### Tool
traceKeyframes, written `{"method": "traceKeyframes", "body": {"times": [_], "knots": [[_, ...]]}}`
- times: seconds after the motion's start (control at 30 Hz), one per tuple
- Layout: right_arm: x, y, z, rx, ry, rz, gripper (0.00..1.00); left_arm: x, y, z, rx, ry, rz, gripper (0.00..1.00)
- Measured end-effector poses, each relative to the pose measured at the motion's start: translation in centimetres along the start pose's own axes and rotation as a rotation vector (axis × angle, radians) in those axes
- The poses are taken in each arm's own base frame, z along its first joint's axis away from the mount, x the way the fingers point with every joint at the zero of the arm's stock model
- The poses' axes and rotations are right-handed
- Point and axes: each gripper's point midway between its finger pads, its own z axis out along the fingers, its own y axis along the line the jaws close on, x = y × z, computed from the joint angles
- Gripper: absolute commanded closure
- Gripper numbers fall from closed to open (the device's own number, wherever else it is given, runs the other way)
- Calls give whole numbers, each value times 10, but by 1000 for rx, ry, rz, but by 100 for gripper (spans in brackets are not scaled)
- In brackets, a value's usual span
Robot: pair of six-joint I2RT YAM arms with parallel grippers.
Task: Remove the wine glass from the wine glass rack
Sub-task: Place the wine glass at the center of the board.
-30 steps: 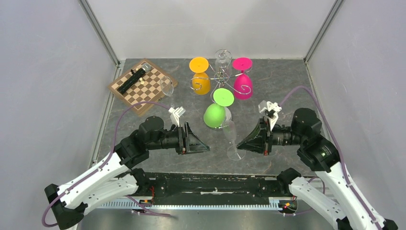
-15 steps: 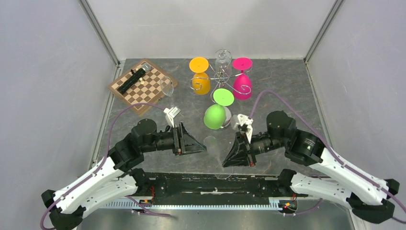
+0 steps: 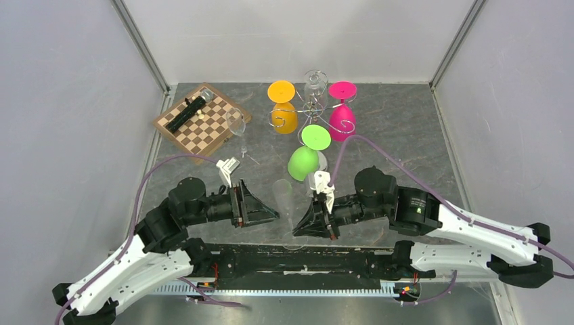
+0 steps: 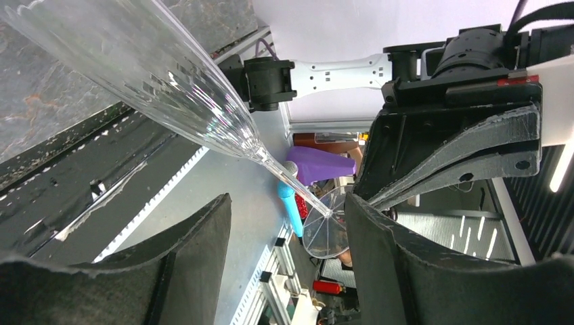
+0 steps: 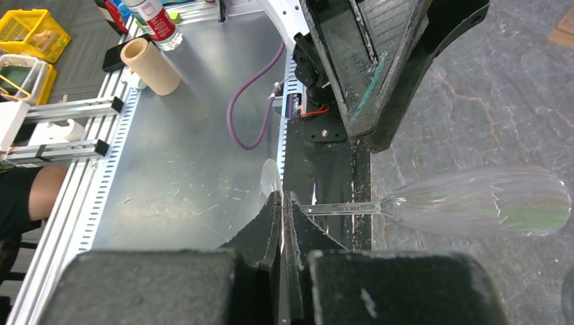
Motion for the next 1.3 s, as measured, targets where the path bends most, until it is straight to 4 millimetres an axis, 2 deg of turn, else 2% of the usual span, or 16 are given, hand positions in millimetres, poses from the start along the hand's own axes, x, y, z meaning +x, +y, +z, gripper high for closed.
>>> {"method": "traceKeyframes", "body": {"times": [0.2,0.43,0.67,0.93,1.1,1.3], "knots": [[1,5,17,26,5,-83,100,-1,-2,-13,-23,-32,-18,32],[0,11,32,71,0,-206,100,-2,-1,-16,-37,-45,-37,32],[-10,6,40,154,-34,-303,100,-1,2,-16,-49,-41,-43,32],[-32,5,41,217,-114,-394,100,0,3,-16,-53,-38,-45,33],[-35,3,45,244,-122,-439,100,0,2,-16,-49,-39,-44,37],[-32,2,54,266,-115,-492,100,0,2,-16,-48,-38,-44,49]]}}
